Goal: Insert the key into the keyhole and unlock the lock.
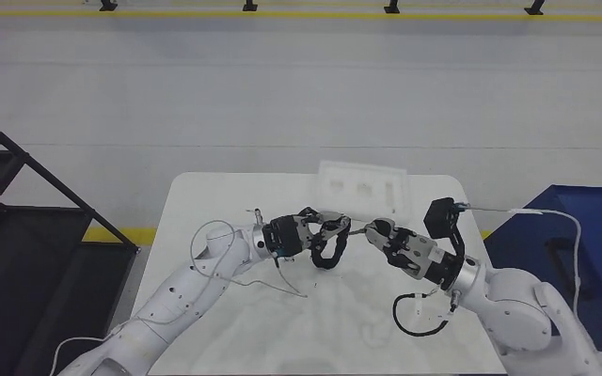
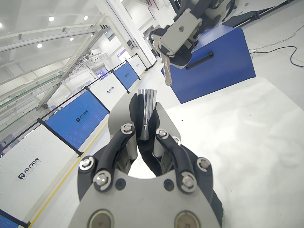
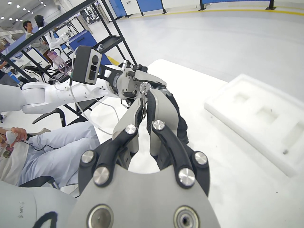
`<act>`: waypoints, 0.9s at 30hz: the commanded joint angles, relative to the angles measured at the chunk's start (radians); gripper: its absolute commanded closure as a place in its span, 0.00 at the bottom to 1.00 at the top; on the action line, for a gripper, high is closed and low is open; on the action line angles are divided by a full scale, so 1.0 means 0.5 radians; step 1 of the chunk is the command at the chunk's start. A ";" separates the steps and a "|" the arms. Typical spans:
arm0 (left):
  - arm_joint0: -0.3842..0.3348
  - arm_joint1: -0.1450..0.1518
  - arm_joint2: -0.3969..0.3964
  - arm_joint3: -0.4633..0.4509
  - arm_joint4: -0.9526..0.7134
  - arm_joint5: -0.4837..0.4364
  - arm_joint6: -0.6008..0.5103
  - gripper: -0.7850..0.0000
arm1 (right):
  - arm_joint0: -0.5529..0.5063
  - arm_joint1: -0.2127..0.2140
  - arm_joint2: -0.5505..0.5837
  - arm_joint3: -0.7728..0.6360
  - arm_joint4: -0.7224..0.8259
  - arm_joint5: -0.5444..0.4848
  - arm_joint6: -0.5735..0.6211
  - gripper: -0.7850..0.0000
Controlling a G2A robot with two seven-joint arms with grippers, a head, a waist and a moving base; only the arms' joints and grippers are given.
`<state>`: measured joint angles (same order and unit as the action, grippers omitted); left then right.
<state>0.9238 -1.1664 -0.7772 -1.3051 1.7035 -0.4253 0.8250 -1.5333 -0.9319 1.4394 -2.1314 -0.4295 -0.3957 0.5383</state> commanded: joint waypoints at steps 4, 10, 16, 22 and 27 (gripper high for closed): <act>-0.065 -0.058 0.102 0.109 -0.021 0.031 0.028 1.00 | -0.097 0.001 0.036 -0.075 -0.153 0.056 -0.029 1.00; -0.117 -0.110 0.171 0.217 -0.018 0.072 0.104 1.00 | -0.130 -0.006 0.048 -0.103 -0.276 0.044 -0.159 1.00; -0.139 -0.138 0.182 0.276 -0.019 0.114 0.141 1.00 | -0.173 -0.016 0.047 -0.129 -0.359 0.112 -0.270 1.00; -0.146 -0.155 0.183 0.301 -0.005 0.118 0.165 1.00 | -0.177 -0.024 0.038 -0.127 -0.377 0.161 -0.267 1.00; -0.145 -0.164 0.176 0.299 0.006 0.112 0.170 1.00 | -0.169 -0.030 0.030 -0.128 -0.400 0.200 -0.257 1.00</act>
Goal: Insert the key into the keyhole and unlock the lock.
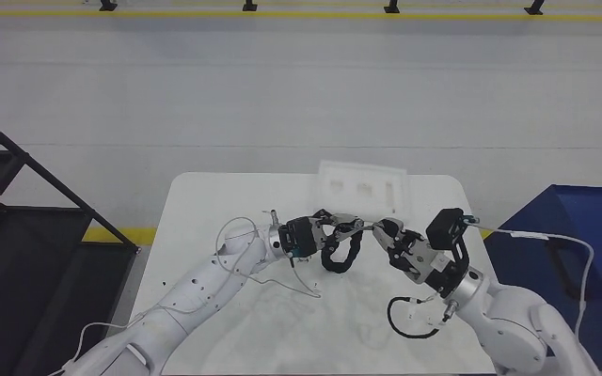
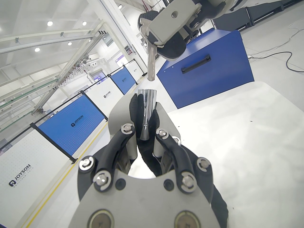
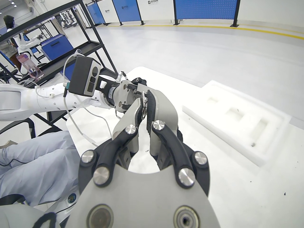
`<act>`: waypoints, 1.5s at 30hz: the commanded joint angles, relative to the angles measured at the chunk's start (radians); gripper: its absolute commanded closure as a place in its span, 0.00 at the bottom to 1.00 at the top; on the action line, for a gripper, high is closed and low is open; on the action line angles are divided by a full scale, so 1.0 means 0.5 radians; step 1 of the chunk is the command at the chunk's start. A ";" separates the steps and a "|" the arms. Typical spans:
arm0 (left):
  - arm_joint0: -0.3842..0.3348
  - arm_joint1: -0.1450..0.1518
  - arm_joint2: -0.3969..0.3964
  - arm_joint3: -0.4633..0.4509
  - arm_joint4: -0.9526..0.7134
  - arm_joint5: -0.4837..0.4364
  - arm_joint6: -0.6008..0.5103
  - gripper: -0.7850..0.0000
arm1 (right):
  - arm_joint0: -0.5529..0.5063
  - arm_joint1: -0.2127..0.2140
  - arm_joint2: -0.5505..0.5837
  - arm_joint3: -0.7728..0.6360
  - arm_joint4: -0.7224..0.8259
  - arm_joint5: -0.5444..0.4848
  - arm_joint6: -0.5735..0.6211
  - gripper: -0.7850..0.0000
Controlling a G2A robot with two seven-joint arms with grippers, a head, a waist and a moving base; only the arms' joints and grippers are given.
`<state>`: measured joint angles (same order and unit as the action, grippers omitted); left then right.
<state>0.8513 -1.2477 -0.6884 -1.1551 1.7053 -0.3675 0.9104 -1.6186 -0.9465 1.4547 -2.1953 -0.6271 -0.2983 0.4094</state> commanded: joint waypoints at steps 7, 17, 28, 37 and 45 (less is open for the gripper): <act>0.002 -0.012 -0.008 0.004 0.020 -0.021 -0.001 1.00 | 0.005 -0.009 -0.003 0.006 -0.043 0.049 -0.003 1.00; 0.002 -0.025 -0.020 0.013 0.052 -0.037 0.005 1.00 | 0.023 -0.017 0.005 0.009 -0.050 0.052 0.046 1.00; 0.013 -0.036 -0.040 0.019 0.080 -0.019 0.002 1.00 | 0.033 -0.026 -0.002 0.003 -0.060 0.066 0.087 1.00; 0.021 -0.043 -0.058 0.019 0.088 -0.032 0.004 1.00 | 0.048 -0.033 -0.016 0.014 -0.082 0.072 0.103 1.00; 0.027 -0.049 -0.073 0.017 0.096 -0.043 0.008 1.00 | 0.060 -0.041 -0.027 0.023 -0.099 0.080 0.106 1.00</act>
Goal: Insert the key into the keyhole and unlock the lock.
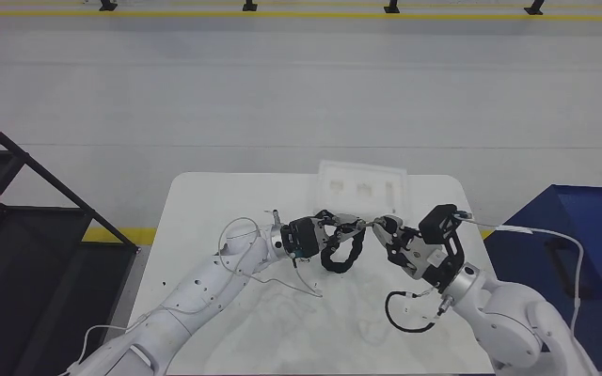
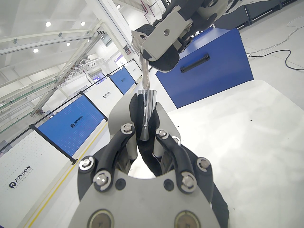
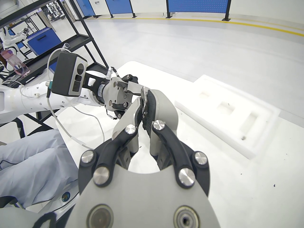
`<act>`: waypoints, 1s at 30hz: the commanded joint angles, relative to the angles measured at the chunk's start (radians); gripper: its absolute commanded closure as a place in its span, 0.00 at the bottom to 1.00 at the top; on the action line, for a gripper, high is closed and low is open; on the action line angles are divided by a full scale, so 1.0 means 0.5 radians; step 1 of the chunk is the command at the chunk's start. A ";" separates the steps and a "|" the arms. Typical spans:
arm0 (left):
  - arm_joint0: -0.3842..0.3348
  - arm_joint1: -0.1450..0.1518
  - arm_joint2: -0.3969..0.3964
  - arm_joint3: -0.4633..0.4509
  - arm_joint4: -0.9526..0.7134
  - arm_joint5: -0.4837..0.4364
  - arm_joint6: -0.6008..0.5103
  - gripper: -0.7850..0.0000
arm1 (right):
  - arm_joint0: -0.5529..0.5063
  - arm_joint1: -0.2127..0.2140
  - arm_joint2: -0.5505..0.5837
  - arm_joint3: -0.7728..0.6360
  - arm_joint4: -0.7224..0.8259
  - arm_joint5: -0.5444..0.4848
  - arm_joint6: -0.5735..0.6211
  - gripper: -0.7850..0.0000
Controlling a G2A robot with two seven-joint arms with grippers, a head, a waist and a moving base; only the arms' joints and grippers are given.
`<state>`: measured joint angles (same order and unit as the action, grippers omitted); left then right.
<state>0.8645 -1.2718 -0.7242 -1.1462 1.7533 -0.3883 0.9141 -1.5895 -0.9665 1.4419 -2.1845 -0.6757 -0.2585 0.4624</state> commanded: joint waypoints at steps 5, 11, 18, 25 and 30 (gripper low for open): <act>0.005 -0.004 -0.012 0.002 0.001 -0.006 0.002 1.00 | 0.008 -0.006 -0.008 0.008 -0.004 0.007 -0.003 1.00; 0.009 -0.007 -0.024 0.003 0.005 -0.010 0.007 1.00 | 0.013 -0.011 -0.007 0.014 -0.005 0.012 -0.001 1.00; 0.010 -0.012 -0.031 0.001 0.012 -0.024 0.009 1.00 | 0.025 -0.016 -0.015 0.022 -0.008 0.003 0.020 1.00; 0.011 -0.019 -0.039 0.003 0.009 -0.032 0.000 1.00 | 0.042 -0.022 -0.043 0.020 -0.054 0.010 0.035 1.00; 0.015 -0.024 -0.045 0.003 -0.007 -0.039 -0.011 1.00 | 0.042 -0.027 -0.071 0.019 -0.105 0.027 0.034 1.00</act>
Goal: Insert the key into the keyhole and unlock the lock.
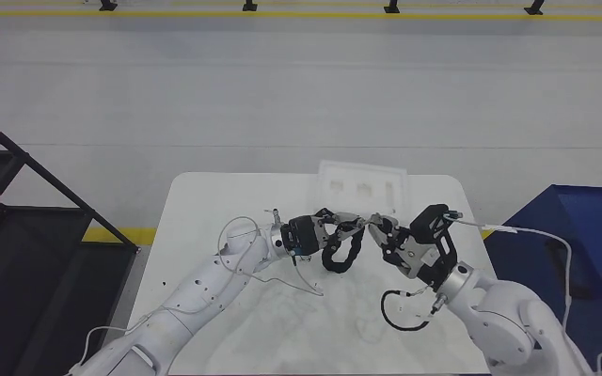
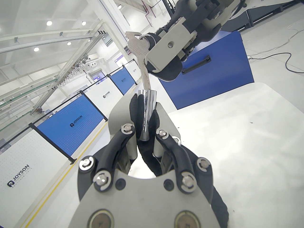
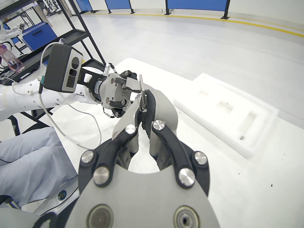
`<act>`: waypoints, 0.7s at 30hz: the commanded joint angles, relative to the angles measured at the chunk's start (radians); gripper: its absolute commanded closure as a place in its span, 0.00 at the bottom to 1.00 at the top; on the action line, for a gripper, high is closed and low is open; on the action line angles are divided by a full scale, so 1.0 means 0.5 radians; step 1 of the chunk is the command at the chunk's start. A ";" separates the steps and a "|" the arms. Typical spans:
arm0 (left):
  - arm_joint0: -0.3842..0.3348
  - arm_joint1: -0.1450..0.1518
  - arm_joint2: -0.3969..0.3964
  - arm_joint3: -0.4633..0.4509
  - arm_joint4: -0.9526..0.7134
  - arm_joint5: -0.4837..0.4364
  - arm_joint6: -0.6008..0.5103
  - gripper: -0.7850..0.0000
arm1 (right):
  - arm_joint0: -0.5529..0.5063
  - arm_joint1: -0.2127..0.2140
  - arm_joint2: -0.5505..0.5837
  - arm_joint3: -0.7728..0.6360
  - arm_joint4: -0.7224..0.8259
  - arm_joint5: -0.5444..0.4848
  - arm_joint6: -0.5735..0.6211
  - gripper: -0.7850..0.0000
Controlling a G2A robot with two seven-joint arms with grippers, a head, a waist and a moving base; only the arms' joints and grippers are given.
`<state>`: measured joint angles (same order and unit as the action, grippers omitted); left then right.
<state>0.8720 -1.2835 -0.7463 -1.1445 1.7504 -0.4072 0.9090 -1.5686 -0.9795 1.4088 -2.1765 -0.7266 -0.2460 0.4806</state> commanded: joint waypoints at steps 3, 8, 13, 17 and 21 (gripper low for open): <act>0.003 -0.004 -0.007 0.003 -0.011 0.000 -0.004 1.00 | 0.003 -0.004 -0.016 0.010 -0.017 0.009 0.002 1.00; 0.007 -0.007 -0.016 0.005 -0.015 0.001 -0.010 1.00 | 0.007 -0.008 -0.029 0.010 -0.043 0.013 0.010 1.00; 0.010 -0.010 -0.022 0.005 -0.014 -0.011 -0.008 1.00 | 0.009 -0.012 -0.034 0.015 -0.045 0.014 0.020 1.00; 0.014 -0.012 -0.026 0.006 -0.019 -0.023 -0.005 1.00 | 0.020 -0.015 -0.033 0.025 -0.034 0.024 0.037 1.00; 0.018 -0.015 -0.031 0.009 -0.040 -0.051 -0.014 1.00 | 0.040 -0.017 -0.024 0.054 -0.019 0.060 0.082 1.00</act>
<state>0.8804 -1.2908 -0.7610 -1.1401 1.7334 -0.4291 0.9037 -1.5509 -0.9877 1.3952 -2.1534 -0.7380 -0.2195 0.5176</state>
